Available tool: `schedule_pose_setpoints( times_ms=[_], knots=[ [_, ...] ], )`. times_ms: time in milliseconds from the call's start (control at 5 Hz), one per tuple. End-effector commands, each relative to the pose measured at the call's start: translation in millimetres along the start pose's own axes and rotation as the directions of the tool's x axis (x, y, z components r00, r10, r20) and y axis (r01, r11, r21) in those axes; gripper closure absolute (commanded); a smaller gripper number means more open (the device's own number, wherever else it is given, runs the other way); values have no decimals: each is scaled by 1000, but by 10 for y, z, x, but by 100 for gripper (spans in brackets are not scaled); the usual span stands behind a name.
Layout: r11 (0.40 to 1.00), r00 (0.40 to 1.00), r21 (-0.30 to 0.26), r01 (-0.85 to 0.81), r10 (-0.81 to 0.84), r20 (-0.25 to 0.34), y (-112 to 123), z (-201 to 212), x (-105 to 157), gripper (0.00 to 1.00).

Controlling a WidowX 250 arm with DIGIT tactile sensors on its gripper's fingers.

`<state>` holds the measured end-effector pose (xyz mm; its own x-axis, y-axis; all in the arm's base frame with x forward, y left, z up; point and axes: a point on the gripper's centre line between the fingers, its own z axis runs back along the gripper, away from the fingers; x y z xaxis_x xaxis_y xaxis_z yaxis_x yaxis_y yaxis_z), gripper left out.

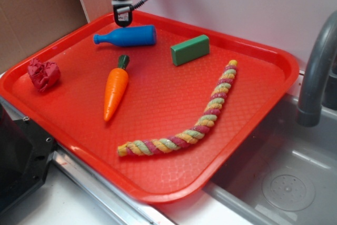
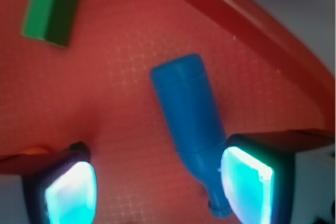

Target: Grab the blue bottle.

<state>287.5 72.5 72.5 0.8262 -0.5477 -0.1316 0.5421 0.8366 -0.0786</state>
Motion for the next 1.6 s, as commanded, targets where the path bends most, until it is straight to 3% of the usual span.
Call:
schedule_pose_setpoints(
  times_ms=[0,200,400,600,800,1000,1200,1400],
  knots=[
    [1000,1000,28,-5,6,-4,114,-266,26,0],
    [998,1000,62,-7,7,-1,156,-572,3,0],
    [997,999,75,-4,7,-37,204,-940,-49,27],
    [998,999,52,-28,30,-41,210,-966,-65,100],
    [995,997,67,-69,70,-13,106,-679,-12,100],
    [966,967,50,-253,253,16,-355,-205,25,100],
    [882,874,-50,-468,471,117,-1035,257,-126,100],
    [880,863,-139,-455,474,172,-1614,708,-438,100]
  ],
)
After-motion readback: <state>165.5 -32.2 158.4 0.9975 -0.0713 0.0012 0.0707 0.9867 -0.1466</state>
